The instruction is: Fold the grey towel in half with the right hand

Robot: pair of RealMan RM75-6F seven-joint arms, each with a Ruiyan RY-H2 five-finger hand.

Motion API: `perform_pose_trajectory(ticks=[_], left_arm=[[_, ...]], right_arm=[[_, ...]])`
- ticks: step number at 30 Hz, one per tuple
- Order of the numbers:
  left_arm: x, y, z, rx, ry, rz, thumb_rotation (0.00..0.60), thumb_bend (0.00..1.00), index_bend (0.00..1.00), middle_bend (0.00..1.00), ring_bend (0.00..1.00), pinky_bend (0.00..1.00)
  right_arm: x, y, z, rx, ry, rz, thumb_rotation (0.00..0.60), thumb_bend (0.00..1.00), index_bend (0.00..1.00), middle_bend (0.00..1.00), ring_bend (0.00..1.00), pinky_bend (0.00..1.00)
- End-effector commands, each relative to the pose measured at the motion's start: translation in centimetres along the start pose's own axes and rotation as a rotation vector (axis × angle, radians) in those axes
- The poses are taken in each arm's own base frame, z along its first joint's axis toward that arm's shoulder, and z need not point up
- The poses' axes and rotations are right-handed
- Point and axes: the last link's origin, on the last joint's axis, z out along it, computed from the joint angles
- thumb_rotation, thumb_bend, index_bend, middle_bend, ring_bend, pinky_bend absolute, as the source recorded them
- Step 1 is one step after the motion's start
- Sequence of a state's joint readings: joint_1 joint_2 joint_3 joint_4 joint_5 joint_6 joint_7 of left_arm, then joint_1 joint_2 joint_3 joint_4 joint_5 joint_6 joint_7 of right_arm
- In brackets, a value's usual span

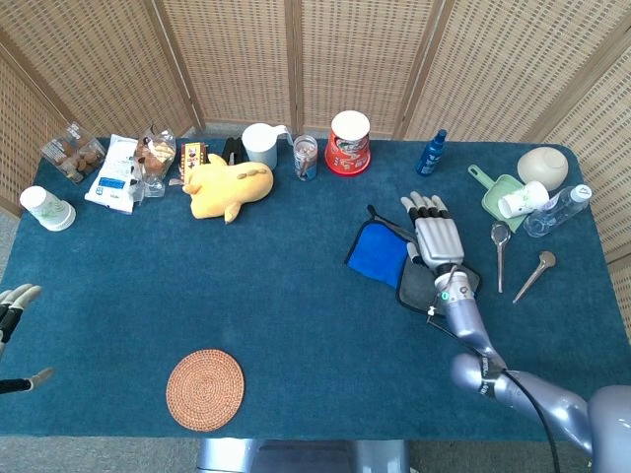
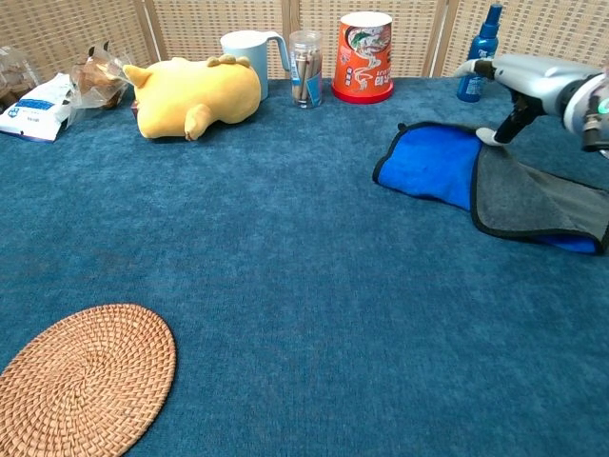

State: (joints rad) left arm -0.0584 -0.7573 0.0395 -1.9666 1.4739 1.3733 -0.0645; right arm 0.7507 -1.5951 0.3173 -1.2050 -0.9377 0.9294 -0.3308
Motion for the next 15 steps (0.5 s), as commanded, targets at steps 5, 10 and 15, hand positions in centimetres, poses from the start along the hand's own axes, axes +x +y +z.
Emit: perform_pose_trajectory(ticks=[5, 10, 15], left_arm=[[0.0, 0.1, -0.2, -0.006, 0.000, 0.001, 0.600, 0.16, 0.00, 0.00, 0.00, 0.00], [0.1, 0.1, -0.3, -0.005, 0.006, -0.005, 0.600, 0.16, 0.00, 0.00, 0.00, 0.00], [0.0, 0.1, -0.3, -0.010, -0.001, -0.002, 0.600, 0.16, 0.00, 0.00, 0.00, 0.00]], right_arm=[[0.7, 1.5, 0.0, -0.056, 0.016, -0.072, 0.600, 0.00, 0.00, 0.00, 0.00, 0.00], [0.9, 1.5, -0.4, -0.066, 0.013, -0.028, 0.600, 0.00, 0.00, 0.00, 0.00, 0.00], [0.6, 0.7, -2.9, 0.012, 0.006, 0.020, 0.600, 0.00, 0.00, 0.00, 0.00, 0.00]])
